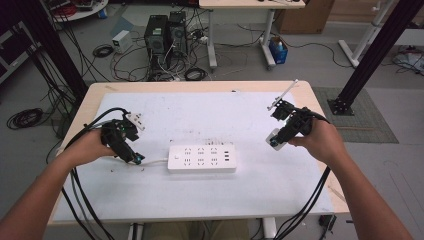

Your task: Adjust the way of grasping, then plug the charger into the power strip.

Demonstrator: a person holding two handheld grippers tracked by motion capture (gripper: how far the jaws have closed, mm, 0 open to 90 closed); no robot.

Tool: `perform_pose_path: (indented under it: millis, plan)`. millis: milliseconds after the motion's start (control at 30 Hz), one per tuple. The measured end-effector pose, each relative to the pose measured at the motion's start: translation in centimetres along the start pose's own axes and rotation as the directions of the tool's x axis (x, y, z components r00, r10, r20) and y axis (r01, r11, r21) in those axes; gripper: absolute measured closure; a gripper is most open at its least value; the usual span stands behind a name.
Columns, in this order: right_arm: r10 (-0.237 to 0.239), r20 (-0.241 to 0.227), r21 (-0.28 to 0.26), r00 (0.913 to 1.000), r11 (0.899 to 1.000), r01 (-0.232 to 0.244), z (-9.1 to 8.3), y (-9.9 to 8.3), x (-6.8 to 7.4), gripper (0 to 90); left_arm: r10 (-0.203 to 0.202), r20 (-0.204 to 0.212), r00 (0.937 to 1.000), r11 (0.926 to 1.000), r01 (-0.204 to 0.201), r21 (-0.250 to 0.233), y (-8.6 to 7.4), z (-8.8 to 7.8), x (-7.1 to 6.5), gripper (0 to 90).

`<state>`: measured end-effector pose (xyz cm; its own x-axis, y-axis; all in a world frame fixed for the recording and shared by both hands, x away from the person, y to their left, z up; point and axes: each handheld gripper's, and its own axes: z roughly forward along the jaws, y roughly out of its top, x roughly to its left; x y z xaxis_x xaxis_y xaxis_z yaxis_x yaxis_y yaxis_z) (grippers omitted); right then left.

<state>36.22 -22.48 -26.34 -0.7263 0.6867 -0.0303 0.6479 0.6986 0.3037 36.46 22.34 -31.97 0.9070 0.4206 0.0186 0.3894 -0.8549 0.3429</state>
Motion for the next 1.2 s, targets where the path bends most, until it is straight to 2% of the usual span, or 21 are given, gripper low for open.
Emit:
perform_pose_path:
  millis: [200, 400, 467, 533, 633, 700, 800, 833, 933, 1000, 1033, 1100, 1167, 1200]
  plan:
    - [0.006, -0.022, -0.015, 0.9997, 1.0, -0.006, -0.4, -0.2, 0.0, 62.3, -0.005, -0.006, 1.0, 1.0, 0.005, -0.007, -0.1, -0.2, -0.1, 21.0]
    - [0.012, -0.015, -0.028, 0.9998, 1.0, -0.012, -0.4, -0.5, 0.0, 62.1, 0.007, -0.008, 0.9999, 1.0, -0.007, 0.005, 0.0, -0.2, -0.1, 21.0]
    - [0.025, -0.021, -0.037, 0.9995, 0.999, -0.026, -0.4, -0.6, 0.0, 62.1, 0.007, -0.011, 0.9999, 1.0, -0.007, 0.003, 0.0, -0.2, 0.0, 20.9]
    - [0.014, -0.024, -0.043, 0.9996, 0.999, -0.015, -0.4, -0.8, -0.2, 62.2, -0.004, -0.014, 0.9999, 1.0, 0.004, -0.003, -0.1, -0.2, 0.0, 21.0]
    - [0.026, -0.031, -0.05, 0.9992, 0.998, -0.027, -0.4, -0.7, -0.2, 62.1, 0.009, -0.017, 0.9998, 0.9998, -0.009, 0.015, -0.2, -0.3, 0.1, 20.9]
    - [0.014, -0.037, -0.054, 0.9992, 0.998, -0.016, -0.4, -0.6, -0.2, 62.2, -0.001, -0.016, 0.9999, 1.0, 0.001, 0.006, -0.3, -0.1, 0.0, 21.0]
    - [-0.005, -0.047, -0.06, 0.9989, 0.998, 0.002, -0.3, -0.4, 0.0, 62.2, 0.015, -0.024, 0.9996, 0.9999, -0.014, 0.008, -0.4, 0.1, -0.2, 21.0]
    - [-0.011, -0.051, -0.062, 0.9987, 0.998, 0.008, -0.3, -0.3, 0.1, 62.2, 0.032, -0.022, 0.9993, 0.9994, -0.031, 0.017, -0.4, 0.1, -0.1, 21.0]
    - [-0.016, -0.055, -0.065, 0.9983, 0.998, 0.012, -0.3, -0.1, 0.2, 62.2, 0.021, -0.026, 0.9994, 0.9998, -0.021, 0.008, -0.5, 0.2, -0.3, 21.0]
    - [-0.047, -0.049, -0.066, 0.9977, 0.997, 0.043, -0.3, 0.2, 0.3, 62.2, 0.011, -0.025, 0.9996, 0.9999, -0.011, 0.002, -0.7, 0.4, -0.4, 21.0]
    - [-0.066, -0.033, -0.071, 0.9973, 0.995, 0.064, -0.3, 0.3, 0.3, 62.2, 0.021, -0.024, 0.9995, 0.9997, -0.02, 0.01, -0.8, 0.4, -0.3, 21.0]
    - [-0.089, -0.035, -0.067, 0.9954, 0.994, 0.086, -0.4, 0.5, 0.7, 62.2, 0.02, -0.023, 0.9995, 0.9998, -0.02, 0.011, -0.9, 0.5, -0.3, 20.9]
    - [-0.138, -0.02, -0.055, 0.9902, 0.989, 0.137, -0.3, 0.8, 1.1, 62.2, 0.015, -0.016, 0.9998, 0.9999, -0.015, 0.005, -0.9, 0.8, -0.4, 21.0]
    - [-0.169, -0.007, -0.049, 0.9856, 0.984, 0.168, -0.1, 0.9, 1.4, 62.2, 0.026, -0.014, 0.9996, 0.9996, -0.026, 0.013, -0.9, 0.9, -0.3, 21.0]
